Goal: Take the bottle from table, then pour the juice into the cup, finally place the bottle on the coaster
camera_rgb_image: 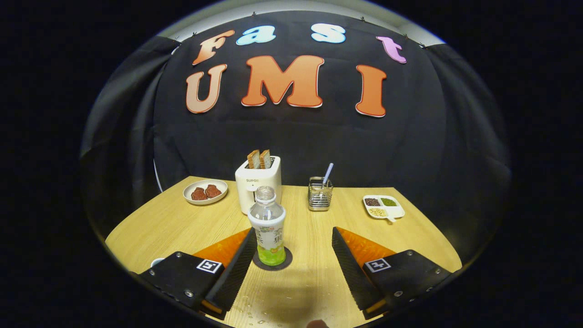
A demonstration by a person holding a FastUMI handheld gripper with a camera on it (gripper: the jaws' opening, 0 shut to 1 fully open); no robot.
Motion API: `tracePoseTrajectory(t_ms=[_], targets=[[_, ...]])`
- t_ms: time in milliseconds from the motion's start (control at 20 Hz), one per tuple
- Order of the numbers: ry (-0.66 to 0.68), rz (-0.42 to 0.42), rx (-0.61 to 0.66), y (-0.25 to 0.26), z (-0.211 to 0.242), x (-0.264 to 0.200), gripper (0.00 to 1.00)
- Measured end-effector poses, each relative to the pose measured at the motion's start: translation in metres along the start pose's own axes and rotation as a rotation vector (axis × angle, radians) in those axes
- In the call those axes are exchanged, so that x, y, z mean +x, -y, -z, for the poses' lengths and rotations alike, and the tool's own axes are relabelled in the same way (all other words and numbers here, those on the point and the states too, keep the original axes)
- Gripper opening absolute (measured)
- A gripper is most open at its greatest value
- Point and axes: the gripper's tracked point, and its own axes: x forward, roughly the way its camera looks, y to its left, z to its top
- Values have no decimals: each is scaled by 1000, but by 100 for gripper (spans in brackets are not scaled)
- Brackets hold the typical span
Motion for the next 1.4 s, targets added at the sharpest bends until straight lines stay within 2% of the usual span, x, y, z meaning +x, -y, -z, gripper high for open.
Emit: tracePoseTrajectory(t_ms=[400,600,700,1050,1250,1400], targets=[[119,79,28,89,-48,-129,98],[187,119,48,116,-55,-184,98],[200,106,68,116,-52,-202,98],[197,82,82,116,-40,-230,98],[213,-1,127,97,-43,-235,98],[230,18,100,104,-43,-230,98]])
